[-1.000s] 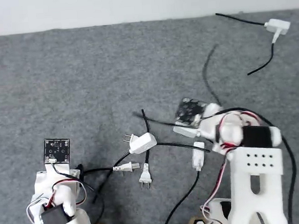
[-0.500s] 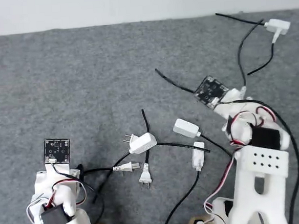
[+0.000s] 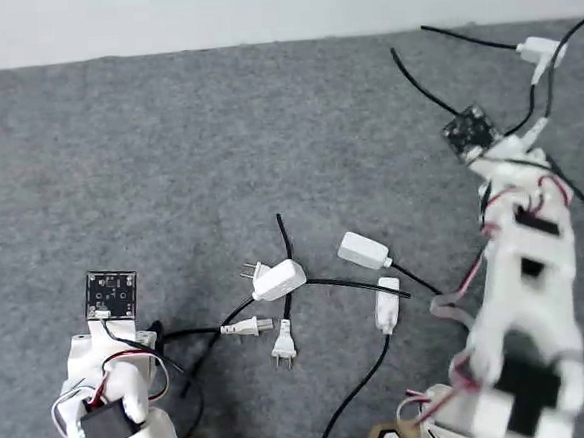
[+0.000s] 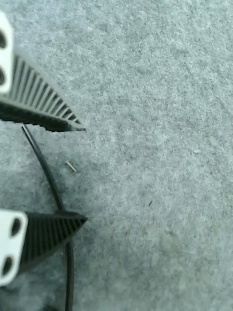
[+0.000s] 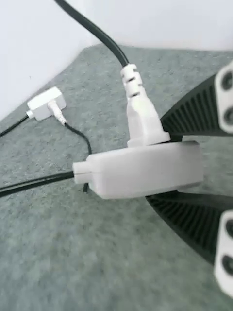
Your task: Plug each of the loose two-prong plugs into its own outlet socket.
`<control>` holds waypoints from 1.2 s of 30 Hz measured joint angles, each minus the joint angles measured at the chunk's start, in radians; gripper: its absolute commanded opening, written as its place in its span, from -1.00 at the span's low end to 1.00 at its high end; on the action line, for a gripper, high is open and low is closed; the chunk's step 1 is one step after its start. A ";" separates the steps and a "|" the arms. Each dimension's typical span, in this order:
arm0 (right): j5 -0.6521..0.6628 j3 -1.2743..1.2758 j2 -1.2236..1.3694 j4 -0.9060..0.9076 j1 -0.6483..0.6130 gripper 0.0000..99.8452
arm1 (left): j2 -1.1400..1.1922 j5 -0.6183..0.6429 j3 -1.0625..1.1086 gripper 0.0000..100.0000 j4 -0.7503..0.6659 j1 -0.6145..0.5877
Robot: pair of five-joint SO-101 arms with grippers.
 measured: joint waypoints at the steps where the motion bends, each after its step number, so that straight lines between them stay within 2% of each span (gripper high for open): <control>1: 0.000 -0.066 0.080 -0.005 0.000 -0.98 | 0.000 0.000 0.000 -0.50 0.000 0.000; 12: -0.213 -0.891 0.872 -0.012 0.052 -0.98 | 0.000 0.000 0.000 -0.50 0.000 0.000; 26: -0.230 -1.952 1.653 -0.023 0.002 -0.98 | 0.000 0.000 0.000 -0.50 0.000 0.000; 29: -0.181 -2.070 1.751 -0.023 -0.034 -0.98 | 0.000 0.000 0.000 -0.50 0.000 0.000; 33: -0.163 -2.090 1.780 -0.023 -0.052 -0.97 | 0.000 0.000 0.000 -0.50 0.000 0.000; 36: -0.175 -2.090 1.780 -0.023 -0.044 -0.75 | 0.000 0.000 0.000 -0.50 0.000 0.000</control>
